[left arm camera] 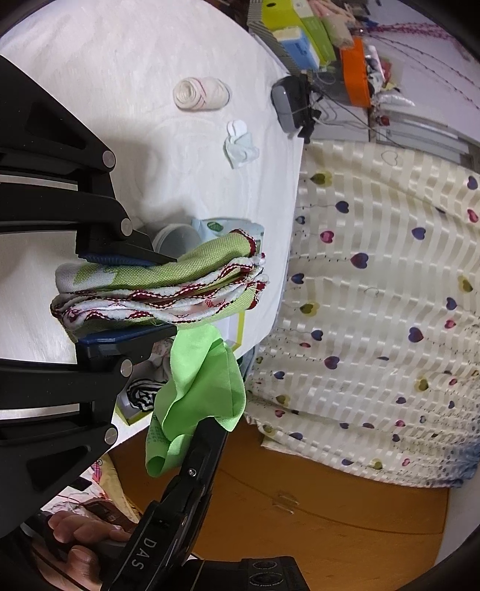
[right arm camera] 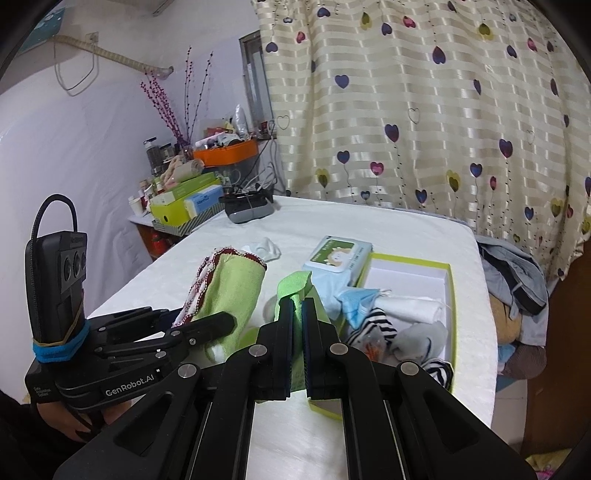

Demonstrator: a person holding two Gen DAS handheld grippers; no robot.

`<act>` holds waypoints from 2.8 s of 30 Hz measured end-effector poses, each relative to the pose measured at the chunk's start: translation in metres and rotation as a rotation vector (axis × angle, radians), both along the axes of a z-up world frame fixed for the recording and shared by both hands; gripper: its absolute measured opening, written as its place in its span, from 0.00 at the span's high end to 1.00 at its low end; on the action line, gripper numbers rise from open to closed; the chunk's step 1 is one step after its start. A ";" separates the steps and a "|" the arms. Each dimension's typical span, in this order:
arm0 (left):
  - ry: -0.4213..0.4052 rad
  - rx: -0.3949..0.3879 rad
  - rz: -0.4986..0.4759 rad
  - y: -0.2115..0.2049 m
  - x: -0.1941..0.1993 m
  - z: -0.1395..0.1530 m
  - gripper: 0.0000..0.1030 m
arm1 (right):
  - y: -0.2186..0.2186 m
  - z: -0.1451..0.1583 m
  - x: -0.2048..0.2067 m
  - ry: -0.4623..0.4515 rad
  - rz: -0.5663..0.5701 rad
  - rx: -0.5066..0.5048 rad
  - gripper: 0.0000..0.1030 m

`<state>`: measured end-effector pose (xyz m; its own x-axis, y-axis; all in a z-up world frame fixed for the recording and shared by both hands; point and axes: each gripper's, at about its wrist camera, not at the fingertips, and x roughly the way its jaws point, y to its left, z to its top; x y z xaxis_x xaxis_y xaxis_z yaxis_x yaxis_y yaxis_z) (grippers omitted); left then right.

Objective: Organize soft objects
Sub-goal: 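Carry the green towel and green cloth with both tools over the box, then lower the towel and cloth into the box and open both tools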

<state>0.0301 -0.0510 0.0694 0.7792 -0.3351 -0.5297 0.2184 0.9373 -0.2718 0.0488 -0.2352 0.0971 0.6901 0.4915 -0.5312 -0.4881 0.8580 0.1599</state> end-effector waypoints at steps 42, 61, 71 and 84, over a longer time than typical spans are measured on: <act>0.200 0.045 -0.248 -0.099 0.045 -0.066 0.74 | -0.080 -0.091 0.034 0.233 -0.158 0.012 0.96; 0.230 0.069 -0.205 -0.109 0.084 -0.078 0.74 | -0.077 -0.113 0.076 0.252 -0.173 -0.031 0.95; 0.230 0.075 -0.185 -0.112 0.096 -0.078 0.69 | -0.081 -0.115 0.094 0.257 -0.177 -0.001 0.95; 0.129 0.057 -0.206 -0.101 0.059 -0.048 0.69 | -0.080 -0.086 0.051 0.181 -0.227 -0.034 0.75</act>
